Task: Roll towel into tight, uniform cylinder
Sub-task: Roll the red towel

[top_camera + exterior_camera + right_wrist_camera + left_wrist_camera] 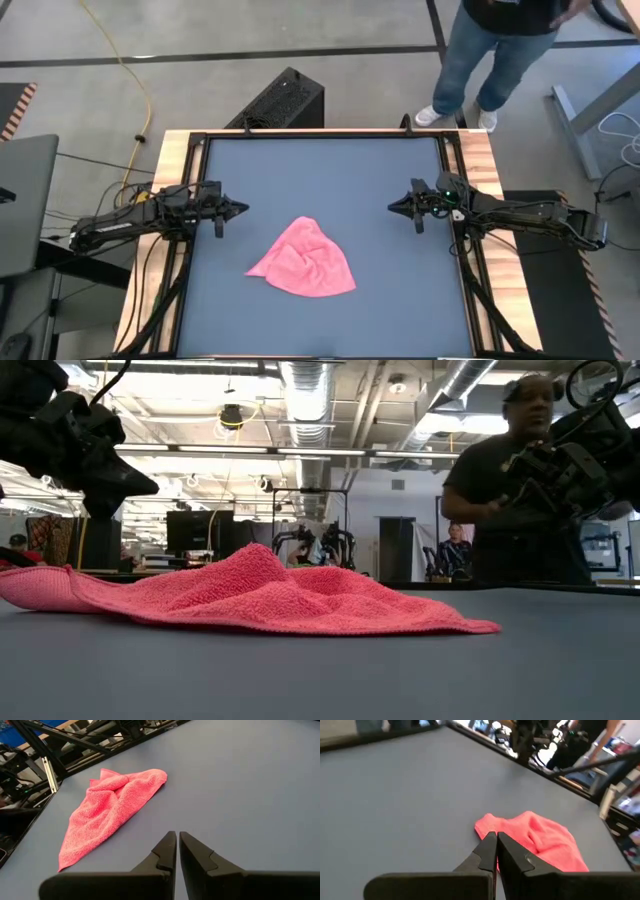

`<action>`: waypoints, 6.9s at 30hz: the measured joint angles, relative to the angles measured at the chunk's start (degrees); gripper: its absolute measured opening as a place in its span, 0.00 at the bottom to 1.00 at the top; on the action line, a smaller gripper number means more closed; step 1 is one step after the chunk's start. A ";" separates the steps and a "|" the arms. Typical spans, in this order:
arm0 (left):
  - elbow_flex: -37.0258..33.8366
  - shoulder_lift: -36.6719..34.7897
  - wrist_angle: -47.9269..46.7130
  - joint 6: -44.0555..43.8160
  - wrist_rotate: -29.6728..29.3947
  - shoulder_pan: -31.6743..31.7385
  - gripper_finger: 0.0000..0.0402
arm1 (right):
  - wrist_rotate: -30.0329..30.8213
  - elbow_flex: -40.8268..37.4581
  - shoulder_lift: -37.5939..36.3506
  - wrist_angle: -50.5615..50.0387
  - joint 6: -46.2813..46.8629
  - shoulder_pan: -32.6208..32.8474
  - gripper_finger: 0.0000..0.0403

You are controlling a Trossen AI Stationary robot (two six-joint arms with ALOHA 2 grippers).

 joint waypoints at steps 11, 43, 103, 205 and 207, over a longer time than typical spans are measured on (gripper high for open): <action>-0.04 0.00 0.42 -2.51 -2.46 0.00 0.00 | 0.00 0.00 -0.01 0.01 0.02 0.00 0.12; 2.81 29.19 25.24 3.34 7.10 -20.68 0.00 | 21.40 22.38 17.97 12.41 -6.51 30.14 0.12; 26.63 84.68 19.10 41.96 -11.83 -43.87 0.00 | 31.87 60.42 62.07 -36.65 -3.96 55.26 0.31; 17.95 52.91 10.62 25.21 -13.08 11.58 0.27 | 30.37 71.45 73.16 -17.37 3.91 31.90 0.31; 16.32 55.29 14.87 24.75 -4.64 10.96 0.27 | 32.91 71.64 75.50 -16.82 4.33 33.12 0.29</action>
